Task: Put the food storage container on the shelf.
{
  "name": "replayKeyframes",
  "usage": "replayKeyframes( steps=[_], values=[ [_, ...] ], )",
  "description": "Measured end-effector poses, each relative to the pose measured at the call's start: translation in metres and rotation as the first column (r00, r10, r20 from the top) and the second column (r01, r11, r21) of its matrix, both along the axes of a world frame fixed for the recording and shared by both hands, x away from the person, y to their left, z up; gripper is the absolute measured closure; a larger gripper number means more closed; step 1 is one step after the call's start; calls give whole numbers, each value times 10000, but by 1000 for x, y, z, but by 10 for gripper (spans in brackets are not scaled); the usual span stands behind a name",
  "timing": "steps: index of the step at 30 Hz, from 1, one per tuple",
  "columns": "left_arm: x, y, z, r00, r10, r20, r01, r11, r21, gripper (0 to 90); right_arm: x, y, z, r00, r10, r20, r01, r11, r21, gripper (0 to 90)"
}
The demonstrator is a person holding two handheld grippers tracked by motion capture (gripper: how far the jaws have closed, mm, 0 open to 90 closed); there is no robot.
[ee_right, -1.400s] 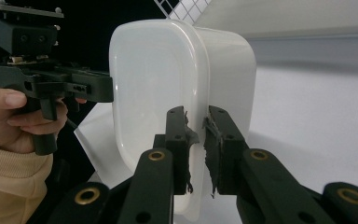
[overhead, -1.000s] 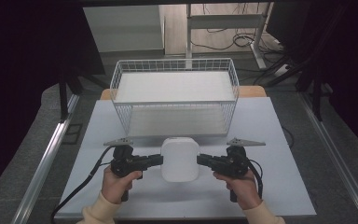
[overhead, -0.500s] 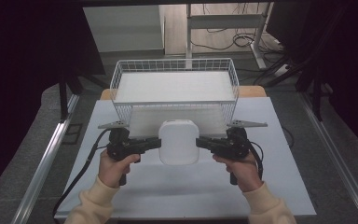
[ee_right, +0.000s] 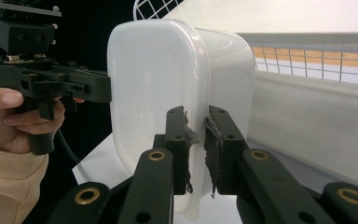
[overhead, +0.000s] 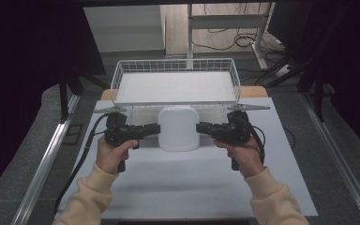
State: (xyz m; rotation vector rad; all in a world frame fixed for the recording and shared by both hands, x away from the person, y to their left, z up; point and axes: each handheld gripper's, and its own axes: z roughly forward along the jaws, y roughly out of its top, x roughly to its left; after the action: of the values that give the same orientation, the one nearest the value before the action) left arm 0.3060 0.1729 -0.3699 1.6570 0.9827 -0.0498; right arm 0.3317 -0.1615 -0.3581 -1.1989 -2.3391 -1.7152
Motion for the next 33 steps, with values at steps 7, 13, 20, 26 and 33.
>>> replayKeyframes(
  steps=[7,13,20,26,33],
  values=[
    [10,3,9,9999,-37,168,38,10000,-40,808,8,3,9,9997,-54,237,54,10000,6,796],
    [21,5,18,9997,55,253,-56,10000,26,809,20,6,18,9995,-19,324,23,9999,-106,796],
    [35,8,28,9991,169,377,-176,9997,176,808,36,10,26,9988,-25,481,27,10000,-42,796],
    [45,11,40,9986,257,466,-269,9993,263,807,46,14,37,9983,-23,584,28,10000,-83,796],
    [55,16,51,9979,283,577,-301,9991,302,807,58,21,52,9976,6,697,7,9998,-176,796]
  ],
)
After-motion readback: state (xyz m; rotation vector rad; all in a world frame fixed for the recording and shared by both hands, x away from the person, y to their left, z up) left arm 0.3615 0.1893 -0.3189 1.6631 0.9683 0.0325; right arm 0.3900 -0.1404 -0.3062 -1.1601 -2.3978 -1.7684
